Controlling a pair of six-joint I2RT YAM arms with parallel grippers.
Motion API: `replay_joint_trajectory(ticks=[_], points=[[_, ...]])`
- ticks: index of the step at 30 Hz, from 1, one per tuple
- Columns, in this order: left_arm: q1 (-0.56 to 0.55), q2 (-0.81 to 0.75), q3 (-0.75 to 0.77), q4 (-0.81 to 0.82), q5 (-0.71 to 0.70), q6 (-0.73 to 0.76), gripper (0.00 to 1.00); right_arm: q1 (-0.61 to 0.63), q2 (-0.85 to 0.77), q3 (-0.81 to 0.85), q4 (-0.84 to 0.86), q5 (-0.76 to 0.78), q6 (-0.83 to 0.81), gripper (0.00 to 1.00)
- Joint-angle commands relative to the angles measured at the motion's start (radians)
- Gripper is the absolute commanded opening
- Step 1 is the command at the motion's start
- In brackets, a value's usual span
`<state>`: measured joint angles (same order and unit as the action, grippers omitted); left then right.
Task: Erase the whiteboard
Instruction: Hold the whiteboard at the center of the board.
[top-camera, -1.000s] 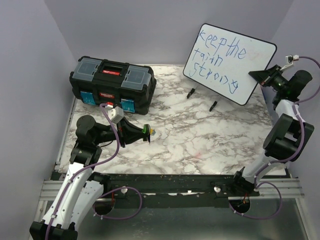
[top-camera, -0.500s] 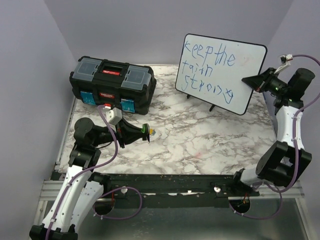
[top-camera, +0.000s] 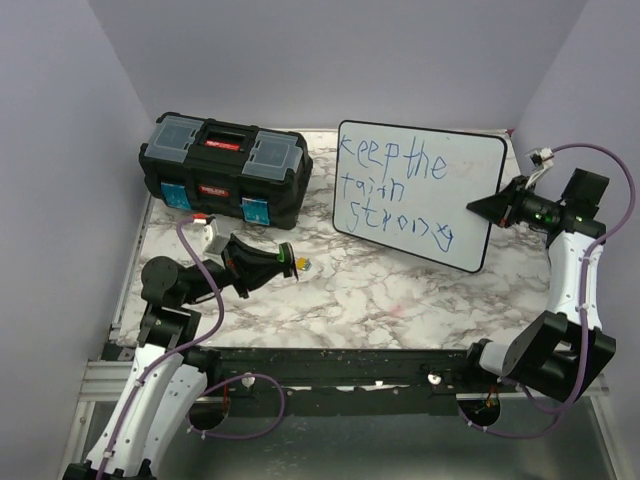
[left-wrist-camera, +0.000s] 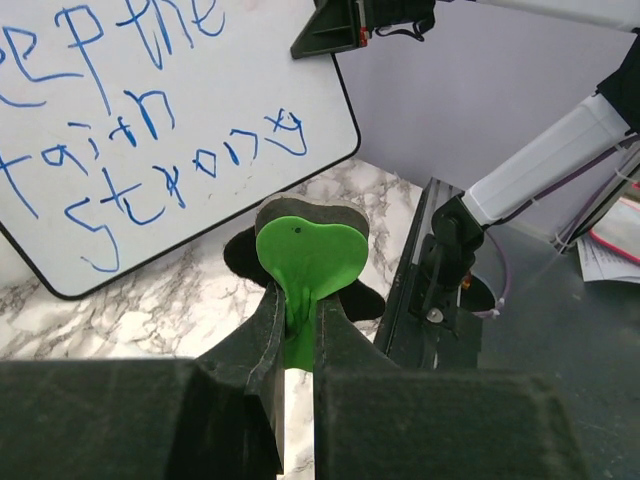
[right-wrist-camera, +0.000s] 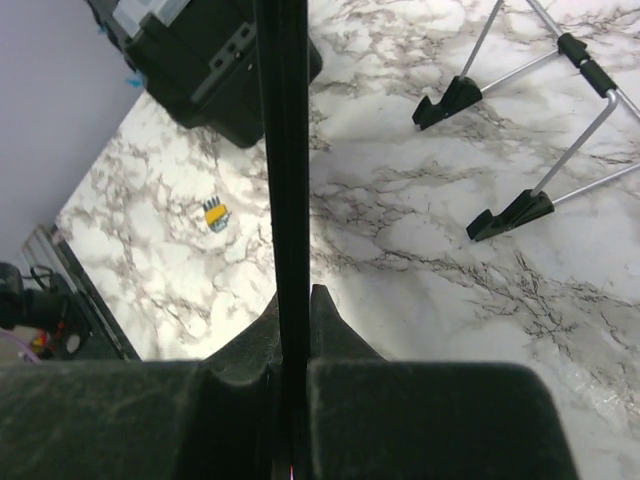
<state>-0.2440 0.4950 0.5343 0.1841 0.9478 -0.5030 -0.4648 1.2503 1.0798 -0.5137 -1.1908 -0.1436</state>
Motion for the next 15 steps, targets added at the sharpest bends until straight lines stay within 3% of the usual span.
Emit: replay_joint_trajectory(ticks=[1,7,15], points=[[0.002,-0.001,-0.041,0.091,-0.028,-0.11,0.0,0.0,-0.005,0.005,-0.22,-0.072,-0.322,0.01],[-0.022,0.007,-0.087,0.147,-0.048,-0.17,0.0,-0.001,0.004,-0.026,-0.3,-0.088,-0.48,0.01],[-0.163,-0.001,-0.092,0.049,-0.278,-0.073,0.0,-0.002,0.003,-0.031,-0.528,-0.08,-0.789,0.01]])
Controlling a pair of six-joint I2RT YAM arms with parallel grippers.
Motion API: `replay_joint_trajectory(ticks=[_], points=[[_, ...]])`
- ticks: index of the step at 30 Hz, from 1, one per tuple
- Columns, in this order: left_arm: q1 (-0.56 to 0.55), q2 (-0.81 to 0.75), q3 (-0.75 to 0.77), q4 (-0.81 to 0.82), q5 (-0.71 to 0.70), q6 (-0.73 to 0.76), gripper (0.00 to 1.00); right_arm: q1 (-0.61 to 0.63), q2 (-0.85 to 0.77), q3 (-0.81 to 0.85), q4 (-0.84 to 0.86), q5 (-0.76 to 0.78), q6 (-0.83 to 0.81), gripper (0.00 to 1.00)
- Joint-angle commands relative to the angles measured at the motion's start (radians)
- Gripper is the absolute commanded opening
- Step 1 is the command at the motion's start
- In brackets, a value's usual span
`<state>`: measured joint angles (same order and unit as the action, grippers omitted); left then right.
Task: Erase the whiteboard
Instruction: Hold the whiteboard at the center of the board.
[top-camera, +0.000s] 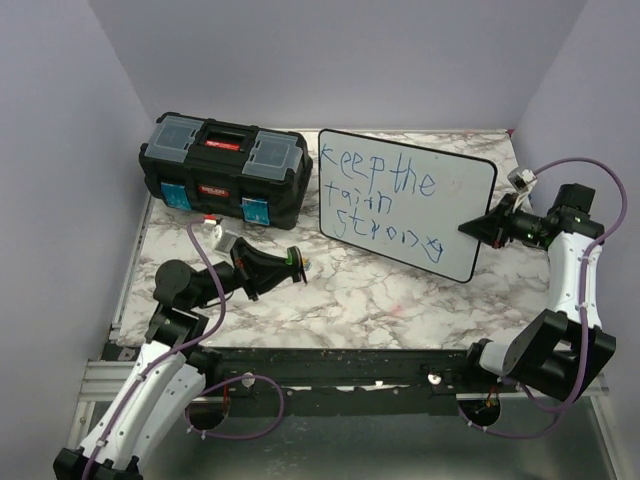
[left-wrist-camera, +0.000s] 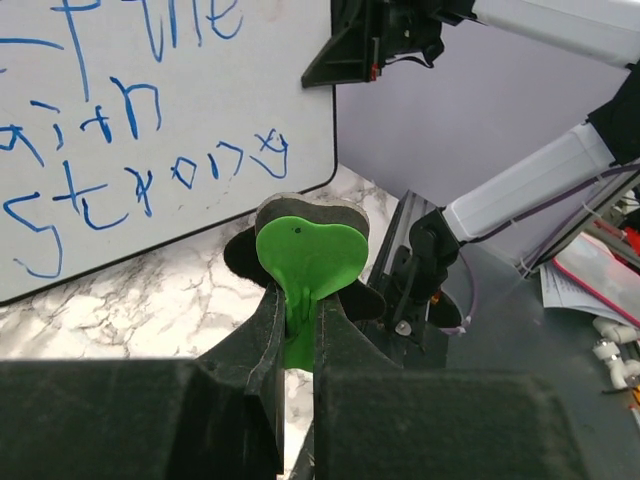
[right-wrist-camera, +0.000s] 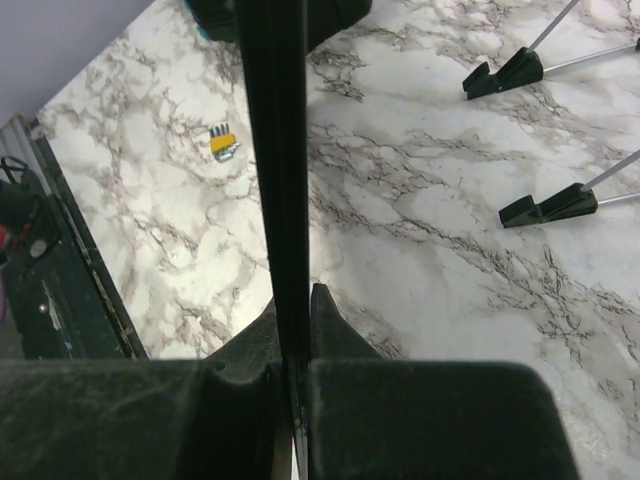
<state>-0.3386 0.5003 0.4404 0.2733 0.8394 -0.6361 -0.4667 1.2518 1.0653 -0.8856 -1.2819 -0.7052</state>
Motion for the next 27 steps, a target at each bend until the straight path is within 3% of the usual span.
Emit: replay_joint_trajectory(ticks=[1,7,15,21,27], points=[[-0.086,-0.007,0.001,-0.048,-0.205,0.076,0.0,0.0,0.001,-0.018,-0.183,0.015,-0.258,0.01],[-0.164,0.02,-0.004,-0.051,-0.346,0.121,0.0,0.0,-0.007,-0.018,-0.287,0.051,-0.379,0.01],[-0.172,0.127,0.018,0.014,-0.441,0.154,0.0,-0.001,-0.006,-0.034,-0.347,0.097,-0.429,0.01],[-0.175,0.268,0.065,0.086,-0.465,0.175,0.0,-0.004,-0.008,-0.049,-0.289,0.13,-0.315,0.01],[-0.175,0.295,0.081,0.094,-0.466,0.187,0.0,-0.044,0.017,-0.021,-0.247,0.111,-0.206,0.01]])
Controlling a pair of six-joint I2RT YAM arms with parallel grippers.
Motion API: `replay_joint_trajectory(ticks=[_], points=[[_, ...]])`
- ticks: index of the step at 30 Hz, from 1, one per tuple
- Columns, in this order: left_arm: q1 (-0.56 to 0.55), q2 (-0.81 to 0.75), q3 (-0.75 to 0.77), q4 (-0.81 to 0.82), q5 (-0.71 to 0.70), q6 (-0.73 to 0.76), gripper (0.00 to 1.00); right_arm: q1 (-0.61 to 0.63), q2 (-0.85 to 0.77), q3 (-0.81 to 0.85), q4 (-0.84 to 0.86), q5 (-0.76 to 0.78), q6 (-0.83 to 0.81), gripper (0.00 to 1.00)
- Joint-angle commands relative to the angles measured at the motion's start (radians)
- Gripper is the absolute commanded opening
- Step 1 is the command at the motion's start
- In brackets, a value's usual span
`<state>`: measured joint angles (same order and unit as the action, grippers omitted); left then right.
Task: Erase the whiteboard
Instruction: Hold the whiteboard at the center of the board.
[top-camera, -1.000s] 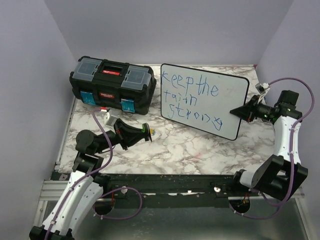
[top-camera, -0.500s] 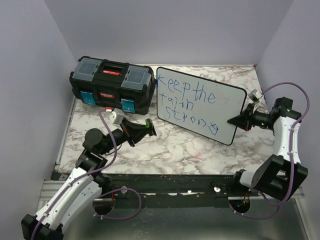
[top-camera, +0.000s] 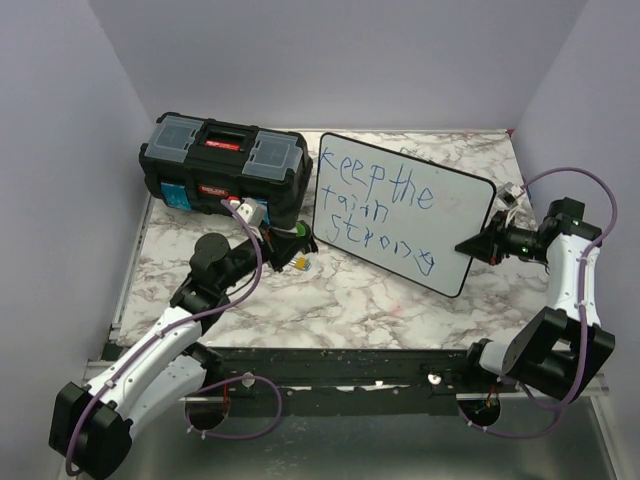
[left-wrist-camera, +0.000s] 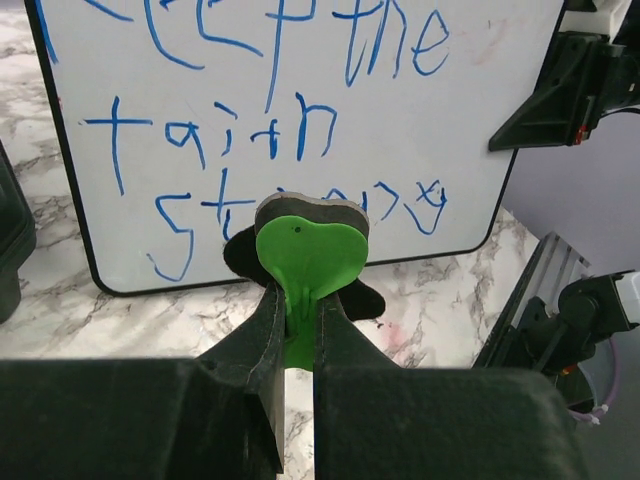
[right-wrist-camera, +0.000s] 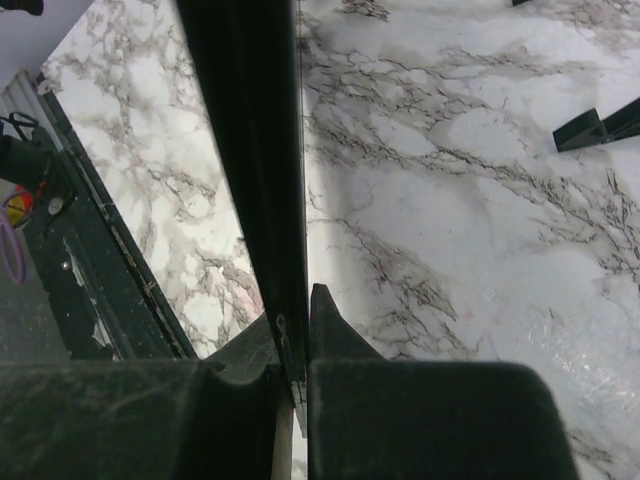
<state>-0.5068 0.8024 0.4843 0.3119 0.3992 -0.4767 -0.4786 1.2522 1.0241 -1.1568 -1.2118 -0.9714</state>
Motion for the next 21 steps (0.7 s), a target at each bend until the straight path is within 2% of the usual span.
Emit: replay_joint_trajectory(ticks=[1,7,15,21], points=[[-0.007,-0.012,0.036,0.053,-0.026,0.031,0.0,-0.046,0.026,0.027,0.007,0.031,0.04,0.01],[-0.007,-0.004,0.04,0.066,-0.044,0.047,0.0,-0.156,0.148,0.095,-0.258,-0.034,-0.255,0.01],[-0.009,0.154,0.147,0.125,-0.017,0.045,0.0,-0.147,0.244,0.073,-0.264,-0.056,-0.354,0.01],[-0.008,0.253,0.241,0.091,-0.025,0.088,0.0,-0.121,0.199,0.057,-0.262,-0.058,-0.517,0.01]])
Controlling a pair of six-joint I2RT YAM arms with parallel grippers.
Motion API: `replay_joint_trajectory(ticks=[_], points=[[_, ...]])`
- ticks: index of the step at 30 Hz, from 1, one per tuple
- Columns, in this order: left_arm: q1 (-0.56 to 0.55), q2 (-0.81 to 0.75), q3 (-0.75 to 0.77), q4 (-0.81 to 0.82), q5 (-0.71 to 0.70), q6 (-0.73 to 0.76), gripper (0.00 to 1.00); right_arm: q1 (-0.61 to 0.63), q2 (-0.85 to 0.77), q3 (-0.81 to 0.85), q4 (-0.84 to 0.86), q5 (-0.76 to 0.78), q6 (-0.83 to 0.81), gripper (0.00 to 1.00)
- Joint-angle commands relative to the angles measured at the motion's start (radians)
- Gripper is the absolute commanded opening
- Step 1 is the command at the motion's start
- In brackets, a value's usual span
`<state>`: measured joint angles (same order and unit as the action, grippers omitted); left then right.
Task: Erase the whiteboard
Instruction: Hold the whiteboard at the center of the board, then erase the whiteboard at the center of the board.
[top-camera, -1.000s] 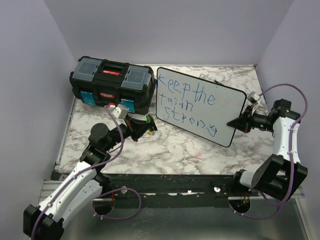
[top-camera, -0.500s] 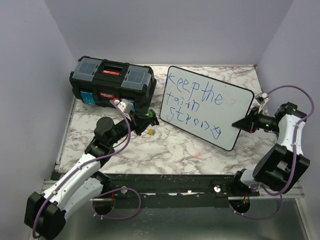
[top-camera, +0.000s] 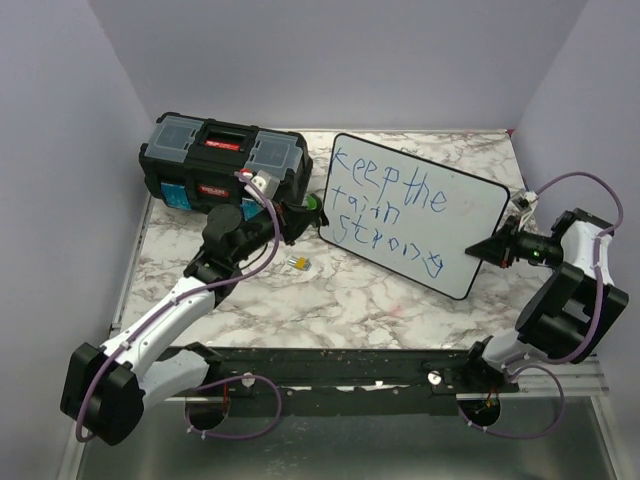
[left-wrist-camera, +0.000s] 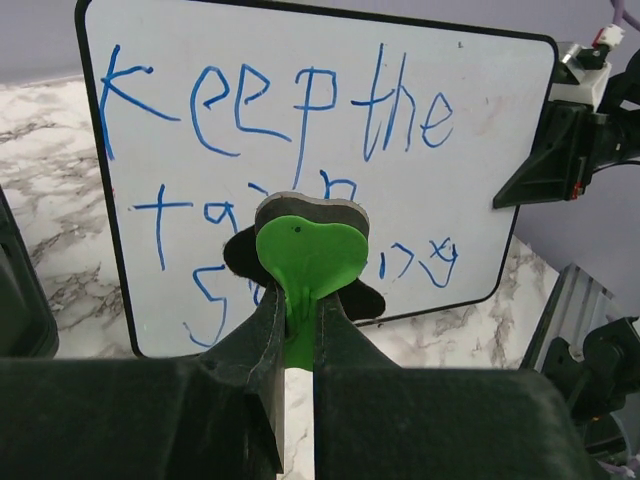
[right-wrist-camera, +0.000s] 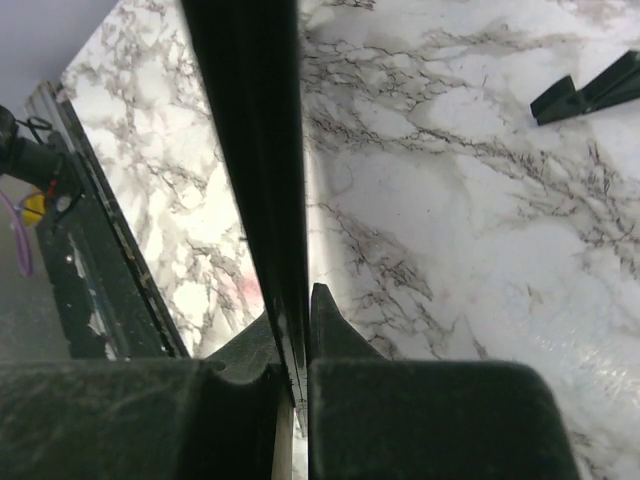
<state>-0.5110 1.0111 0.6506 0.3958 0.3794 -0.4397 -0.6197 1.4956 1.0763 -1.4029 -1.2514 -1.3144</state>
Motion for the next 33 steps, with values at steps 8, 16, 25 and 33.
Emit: replay_joint_trajectory(ticks=[8,16,25,33], points=[[-0.001,0.21,0.257,-0.175,-0.134,0.191,0.0,0.02,-0.098,0.006,-0.017,0.003,-0.14,0.01],[-0.012,0.448,0.425,-0.106,-0.293,0.286,0.0,0.02,-0.147,0.011,-0.016,-0.01,-0.025,0.01],[-0.026,0.667,0.594,-0.077,-0.31,0.341,0.0,0.018,-0.158,-0.011,-0.016,-0.022,-0.017,0.01],[-0.01,0.725,0.637,-0.069,-0.283,0.351,0.0,0.02,-0.15,-0.019,-0.016,-0.025,-0.022,0.0]])
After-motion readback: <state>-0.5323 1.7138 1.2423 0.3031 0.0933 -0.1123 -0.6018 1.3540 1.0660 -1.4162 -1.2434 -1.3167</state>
